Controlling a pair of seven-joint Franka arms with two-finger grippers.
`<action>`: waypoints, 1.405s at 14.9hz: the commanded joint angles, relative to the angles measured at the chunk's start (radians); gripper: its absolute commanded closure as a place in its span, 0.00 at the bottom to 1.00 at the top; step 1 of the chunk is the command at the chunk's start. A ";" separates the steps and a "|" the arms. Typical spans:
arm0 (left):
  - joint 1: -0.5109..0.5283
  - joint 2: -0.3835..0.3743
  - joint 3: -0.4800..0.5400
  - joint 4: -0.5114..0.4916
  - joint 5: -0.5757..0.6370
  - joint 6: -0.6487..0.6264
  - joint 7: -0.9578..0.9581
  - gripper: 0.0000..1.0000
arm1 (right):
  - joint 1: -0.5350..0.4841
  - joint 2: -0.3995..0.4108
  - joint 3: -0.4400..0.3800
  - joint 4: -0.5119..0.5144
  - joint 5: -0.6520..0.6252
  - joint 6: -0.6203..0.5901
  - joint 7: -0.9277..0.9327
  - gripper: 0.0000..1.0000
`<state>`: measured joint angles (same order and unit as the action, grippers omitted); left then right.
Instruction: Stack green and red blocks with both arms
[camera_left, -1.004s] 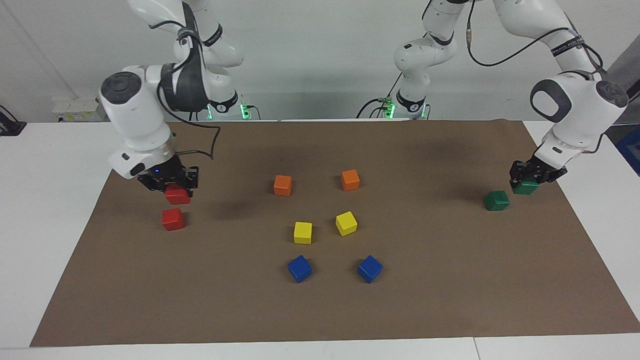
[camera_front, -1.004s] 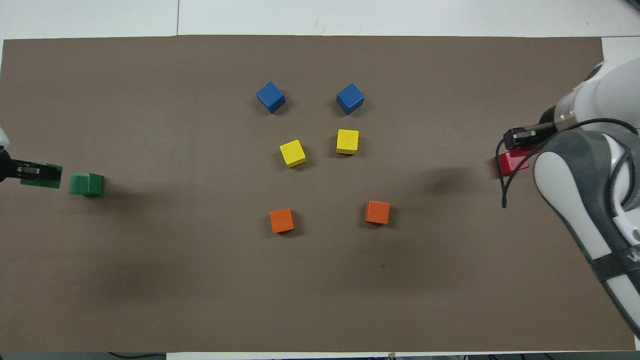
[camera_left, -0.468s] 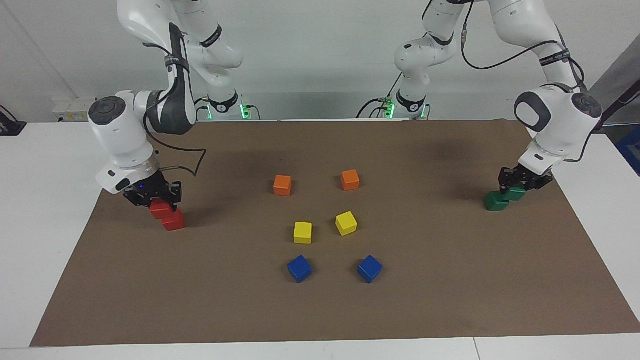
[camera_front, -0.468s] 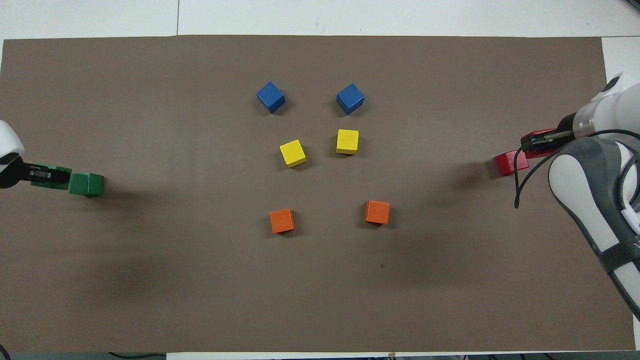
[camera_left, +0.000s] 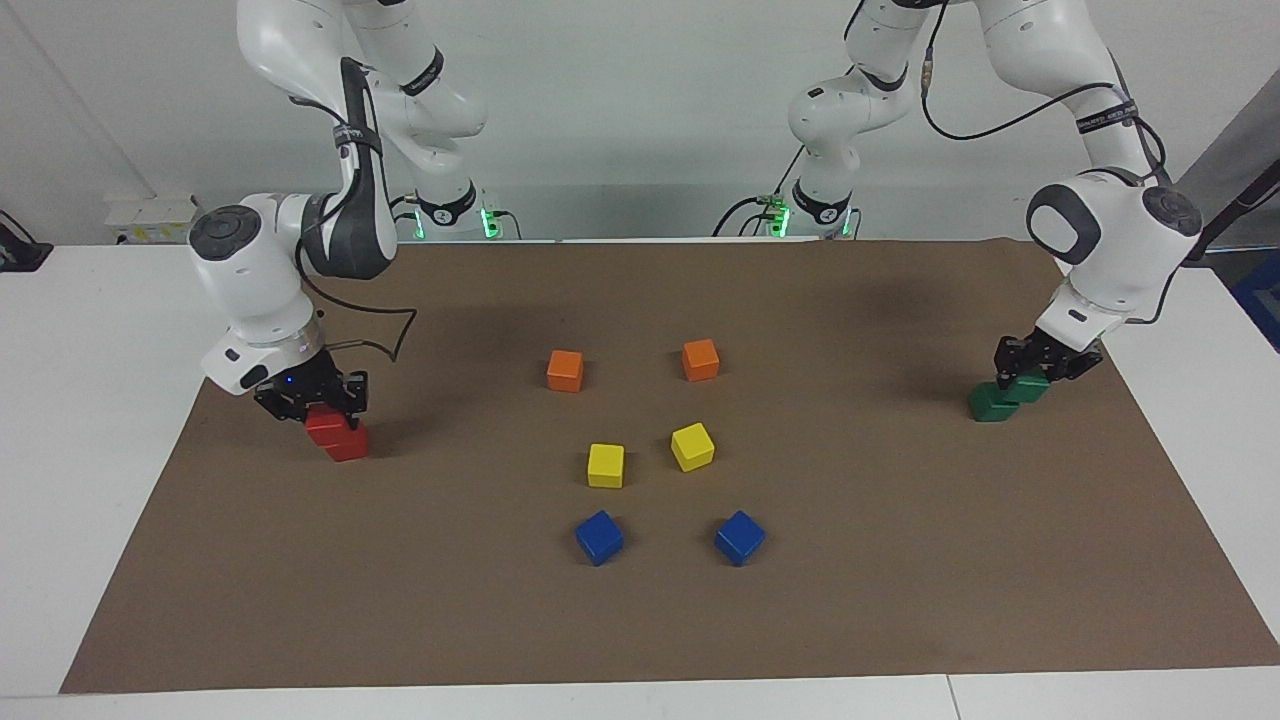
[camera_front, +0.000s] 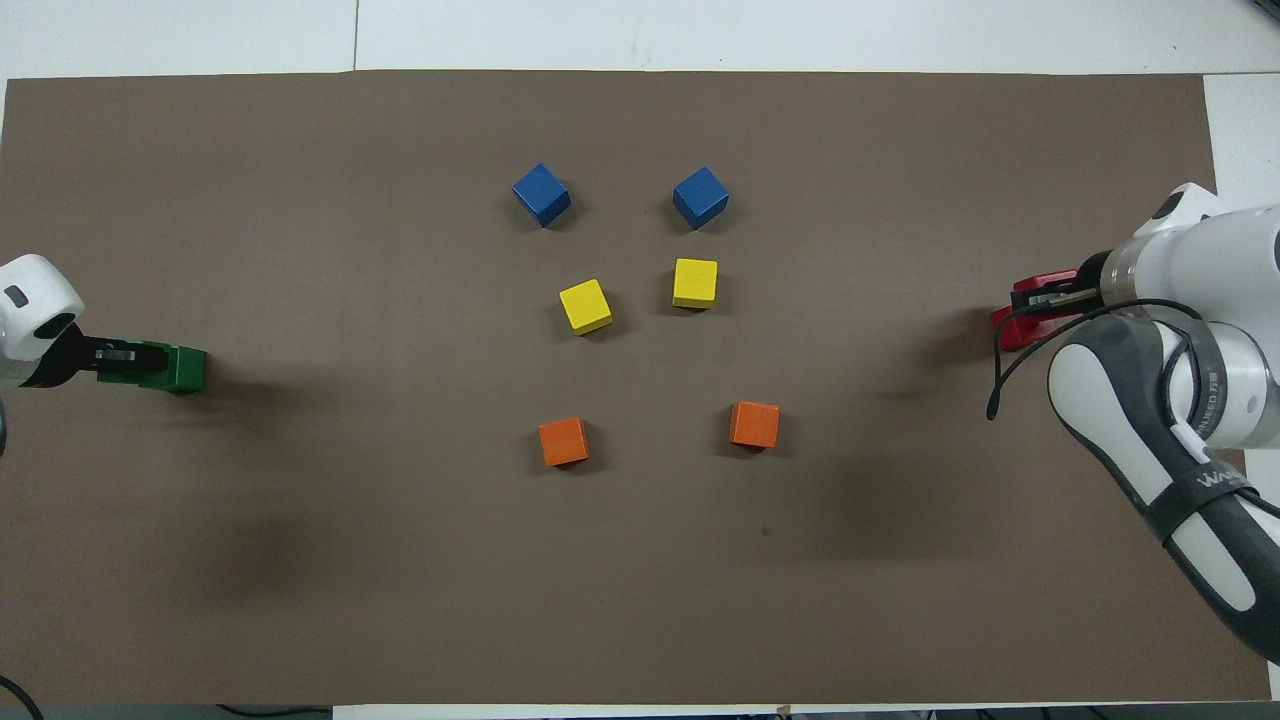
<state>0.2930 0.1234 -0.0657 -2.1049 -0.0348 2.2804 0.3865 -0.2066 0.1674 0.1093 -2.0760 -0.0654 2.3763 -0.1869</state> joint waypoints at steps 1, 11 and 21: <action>-0.012 -0.005 0.009 -0.024 -0.017 0.034 -0.035 1.00 | -0.020 -0.009 0.015 -0.029 0.013 0.038 -0.031 1.00; -0.012 0.002 0.010 -0.037 -0.016 0.077 -0.025 1.00 | -0.023 -0.020 0.015 -0.091 0.015 0.098 -0.034 1.00; -0.018 0.004 0.010 -0.024 -0.014 0.051 -0.026 0.00 | -0.043 -0.026 0.016 -0.108 0.021 0.096 -0.065 1.00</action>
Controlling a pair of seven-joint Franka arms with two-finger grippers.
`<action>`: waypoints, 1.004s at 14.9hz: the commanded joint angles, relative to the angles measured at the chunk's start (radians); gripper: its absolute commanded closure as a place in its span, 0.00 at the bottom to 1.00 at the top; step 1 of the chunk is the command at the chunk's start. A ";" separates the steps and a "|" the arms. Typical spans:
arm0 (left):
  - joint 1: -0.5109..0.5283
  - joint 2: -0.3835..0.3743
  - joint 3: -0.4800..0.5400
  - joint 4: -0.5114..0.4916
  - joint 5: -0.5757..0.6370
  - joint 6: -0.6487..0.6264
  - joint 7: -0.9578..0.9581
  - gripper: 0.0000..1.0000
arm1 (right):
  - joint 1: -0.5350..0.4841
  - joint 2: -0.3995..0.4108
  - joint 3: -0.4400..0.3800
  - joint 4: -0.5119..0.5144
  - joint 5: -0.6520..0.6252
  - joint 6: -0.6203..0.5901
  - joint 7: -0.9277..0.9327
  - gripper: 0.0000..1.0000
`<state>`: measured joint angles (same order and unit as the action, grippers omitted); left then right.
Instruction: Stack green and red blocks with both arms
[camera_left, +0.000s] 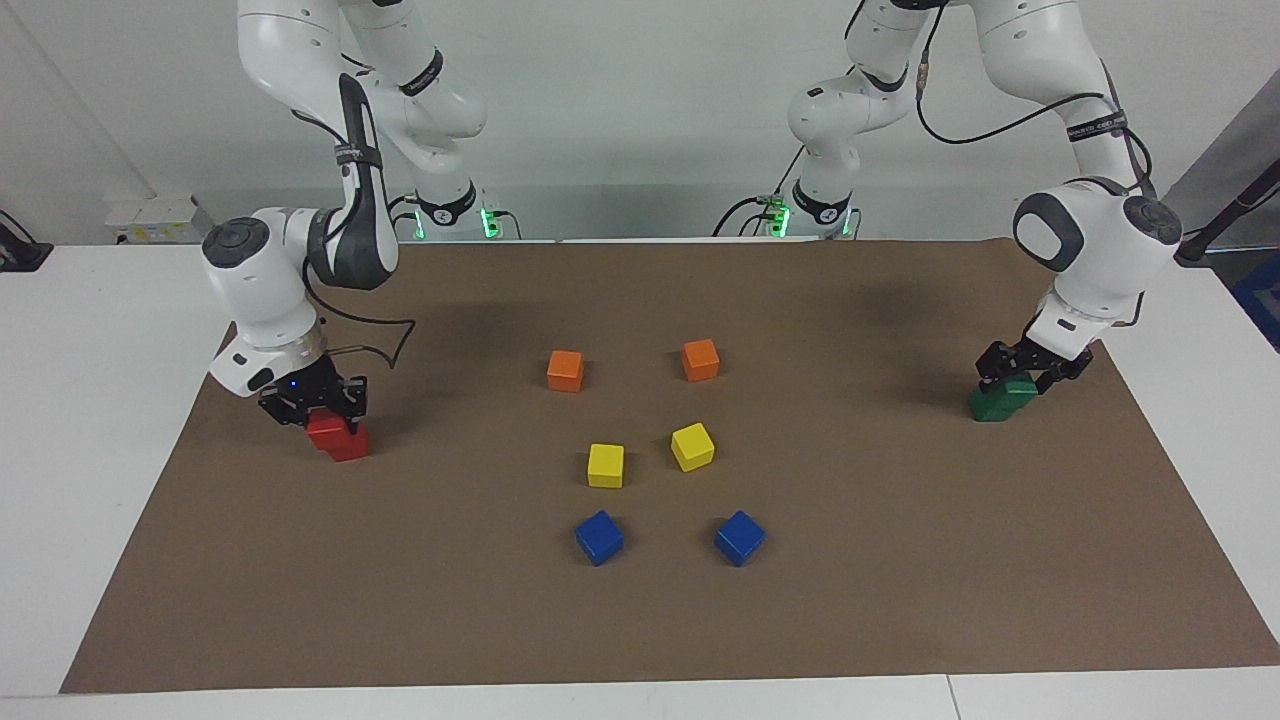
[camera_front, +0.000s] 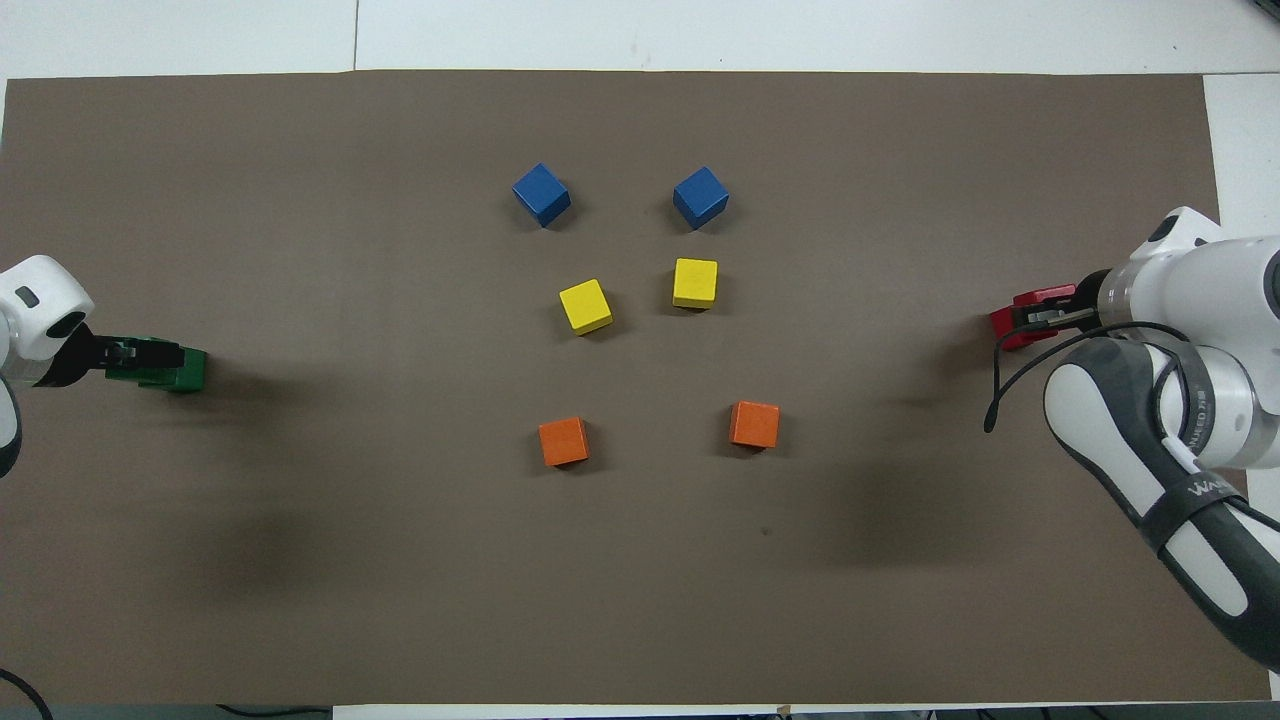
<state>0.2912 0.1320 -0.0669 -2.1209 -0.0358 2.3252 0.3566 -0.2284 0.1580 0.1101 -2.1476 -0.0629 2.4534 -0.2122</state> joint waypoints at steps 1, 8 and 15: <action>-0.017 -0.005 0.012 0.001 -0.013 -0.013 0.004 0.00 | -0.022 -0.017 0.016 -0.037 0.018 0.018 -0.039 1.00; -0.049 -0.060 0.006 0.208 -0.001 -0.283 -0.001 0.00 | -0.017 -0.018 0.016 -0.038 0.020 0.016 -0.039 1.00; -0.089 -0.204 0.001 0.265 -0.001 -0.461 -0.021 0.00 | -0.009 -0.018 0.016 -0.038 0.020 0.016 -0.038 1.00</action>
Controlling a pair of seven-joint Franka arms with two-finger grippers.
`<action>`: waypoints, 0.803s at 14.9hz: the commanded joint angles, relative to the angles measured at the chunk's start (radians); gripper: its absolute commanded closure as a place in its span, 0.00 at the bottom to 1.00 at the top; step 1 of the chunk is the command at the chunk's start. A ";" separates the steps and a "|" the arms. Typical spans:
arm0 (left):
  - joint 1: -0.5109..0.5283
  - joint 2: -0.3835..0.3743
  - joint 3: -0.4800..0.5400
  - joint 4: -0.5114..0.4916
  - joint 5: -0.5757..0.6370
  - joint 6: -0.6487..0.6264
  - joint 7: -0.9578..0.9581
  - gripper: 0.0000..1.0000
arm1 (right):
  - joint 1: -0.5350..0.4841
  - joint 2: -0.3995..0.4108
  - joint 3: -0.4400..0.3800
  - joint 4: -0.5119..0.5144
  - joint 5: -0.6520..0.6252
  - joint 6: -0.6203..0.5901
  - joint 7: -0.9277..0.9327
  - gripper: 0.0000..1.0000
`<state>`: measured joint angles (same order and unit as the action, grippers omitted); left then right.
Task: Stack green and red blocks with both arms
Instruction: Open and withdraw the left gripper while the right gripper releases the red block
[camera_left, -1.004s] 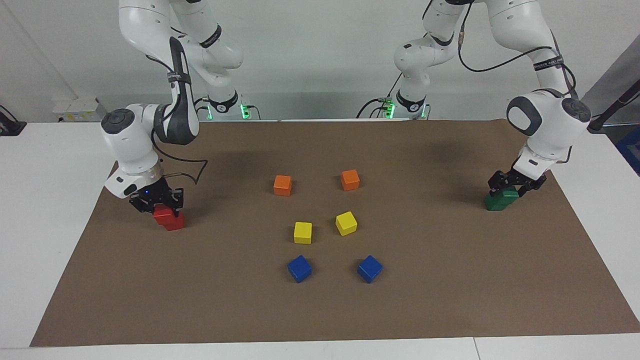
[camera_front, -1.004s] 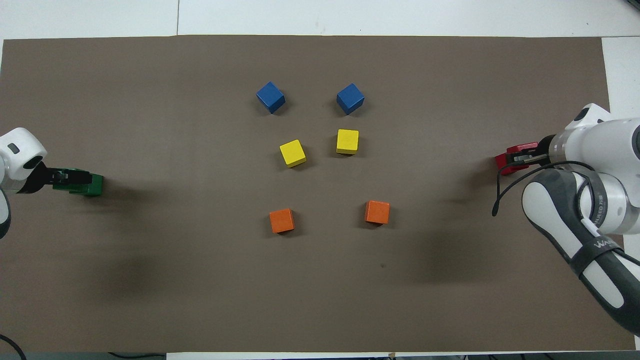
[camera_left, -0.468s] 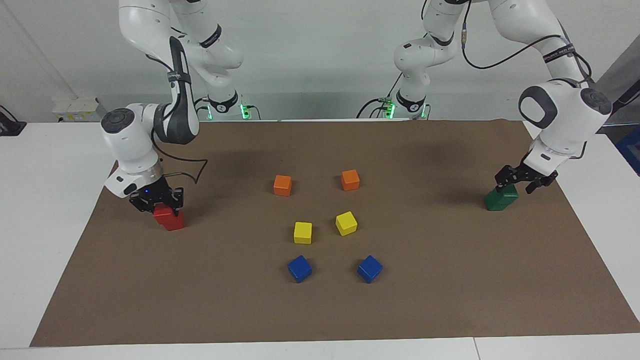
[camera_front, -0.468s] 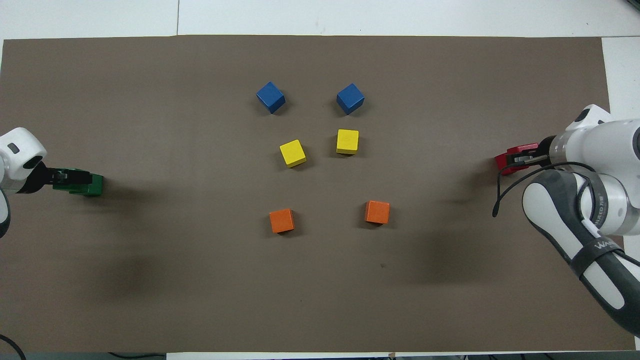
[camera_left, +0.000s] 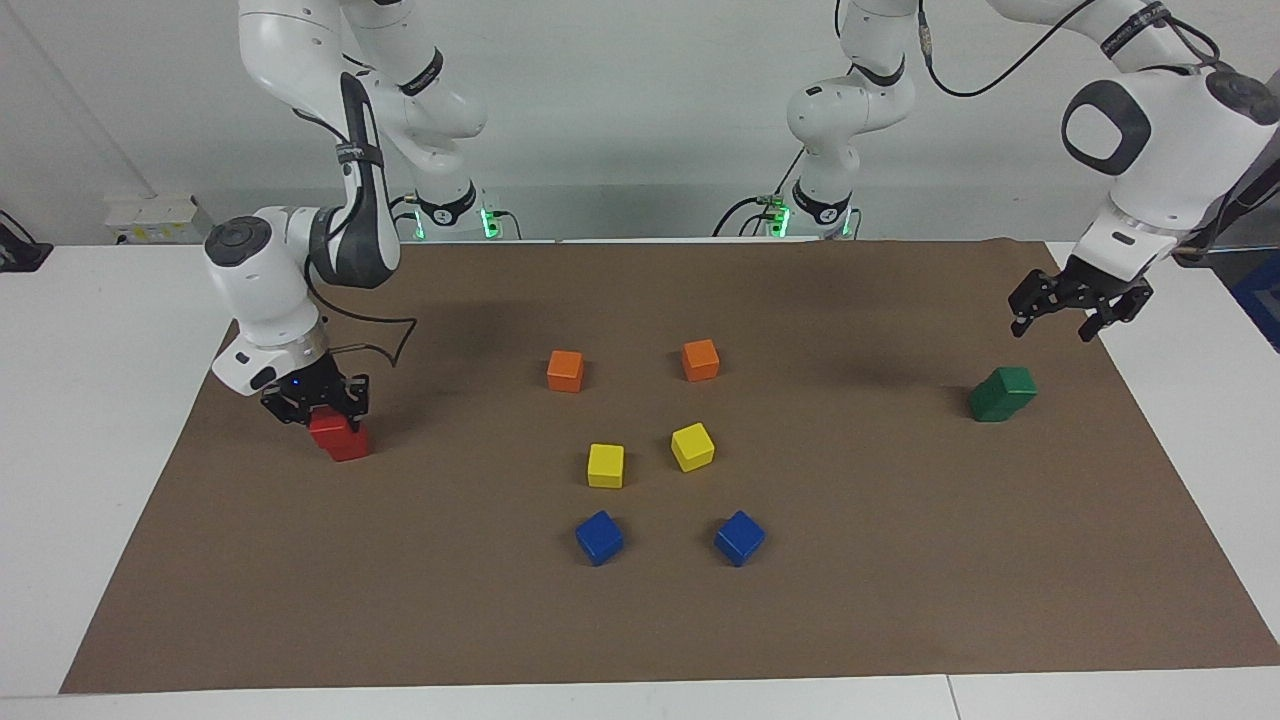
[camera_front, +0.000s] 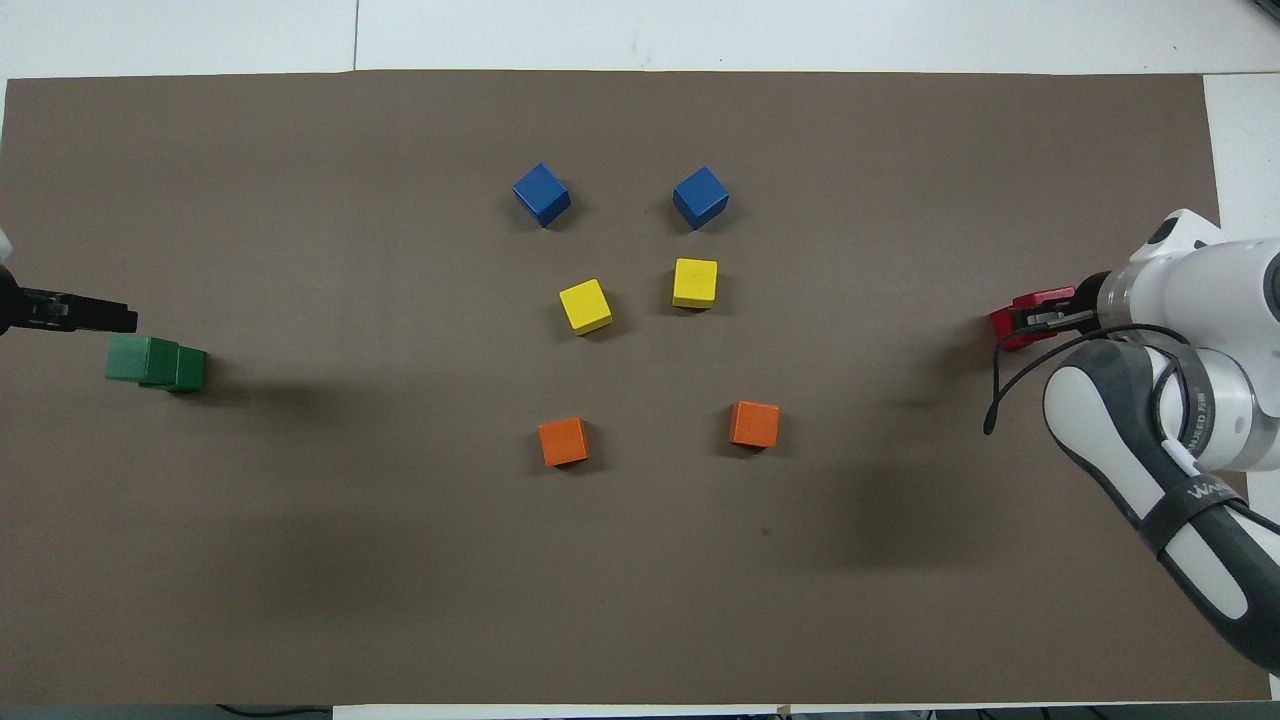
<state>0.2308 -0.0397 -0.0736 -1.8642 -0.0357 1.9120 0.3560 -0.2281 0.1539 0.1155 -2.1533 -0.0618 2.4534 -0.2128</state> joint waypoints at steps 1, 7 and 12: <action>-0.030 -0.032 0.008 0.032 -0.001 -0.077 -0.050 0.00 | -0.010 -0.014 0.010 -0.033 0.019 0.016 -0.037 1.00; -0.030 -0.025 -0.021 0.148 -0.001 -0.244 -0.181 0.00 | 0.004 -0.013 0.009 -0.031 0.019 0.018 -0.030 0.17; -0.065 -0.009 -0.023 0.213 -0.003 -0.297 -0.245 0.00 | 0.006 -0.014 0.009 -0.031 0.020 0.015 -0.034 0.00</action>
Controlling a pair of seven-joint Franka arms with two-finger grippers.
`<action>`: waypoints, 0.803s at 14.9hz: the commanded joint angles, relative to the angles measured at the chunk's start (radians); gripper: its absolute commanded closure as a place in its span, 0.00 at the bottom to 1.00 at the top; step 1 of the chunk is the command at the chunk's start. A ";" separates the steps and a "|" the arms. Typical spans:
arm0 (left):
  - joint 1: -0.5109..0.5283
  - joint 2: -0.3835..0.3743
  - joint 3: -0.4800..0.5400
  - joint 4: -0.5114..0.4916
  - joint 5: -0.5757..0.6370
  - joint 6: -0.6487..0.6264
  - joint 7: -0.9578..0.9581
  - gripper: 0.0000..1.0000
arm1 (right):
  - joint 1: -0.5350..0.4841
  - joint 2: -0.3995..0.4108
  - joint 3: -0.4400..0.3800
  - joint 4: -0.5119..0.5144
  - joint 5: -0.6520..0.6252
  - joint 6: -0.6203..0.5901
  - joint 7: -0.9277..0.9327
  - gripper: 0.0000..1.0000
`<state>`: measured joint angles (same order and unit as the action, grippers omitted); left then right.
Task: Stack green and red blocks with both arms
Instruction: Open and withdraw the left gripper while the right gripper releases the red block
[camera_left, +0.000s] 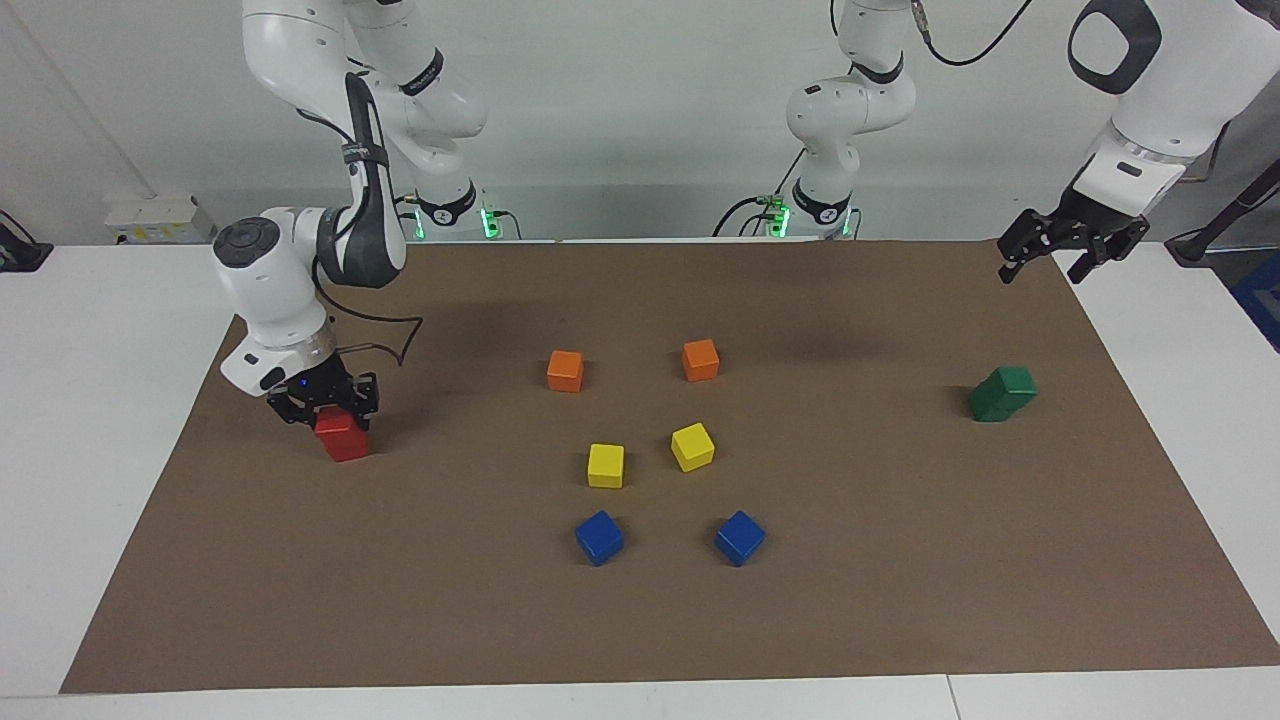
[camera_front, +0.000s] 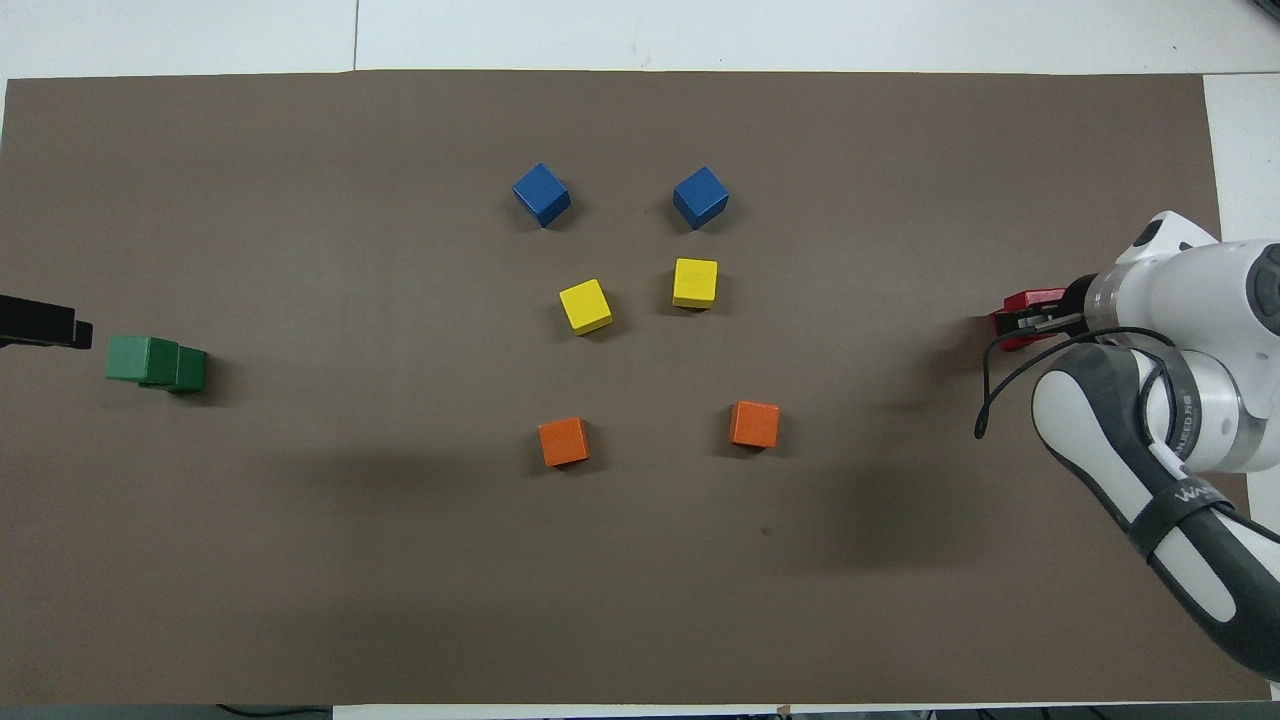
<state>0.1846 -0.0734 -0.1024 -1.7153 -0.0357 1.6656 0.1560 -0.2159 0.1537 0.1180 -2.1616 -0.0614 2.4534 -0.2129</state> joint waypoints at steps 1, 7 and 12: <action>-0.019 0.036 0.006 0.081 -0.003 -0.056 -0.058 0.00 | -0.008 -0.014 0.006 -0.023 0.020 0.015 -0.036 0.00; -0.056 0.069 0.012 0.140 -0.001 -0.089 -0.059 0.00 | -0.007 -0.014 0.008 -0.014 0.020 -0.005 -0.017 0.00; -0.166 0.079 0.095 0.140 0.016 -0.073 -0.064 0.00 | 0.019 -0.087 0.011 0.113 0.023 -0.247 0.012 0.00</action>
<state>0.0607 -0.0194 -0.0426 -1.6118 -0.0325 1.6095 0.1083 -0.2123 0.1271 0.1201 -2.1053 -0.0588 2.3243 -0.2113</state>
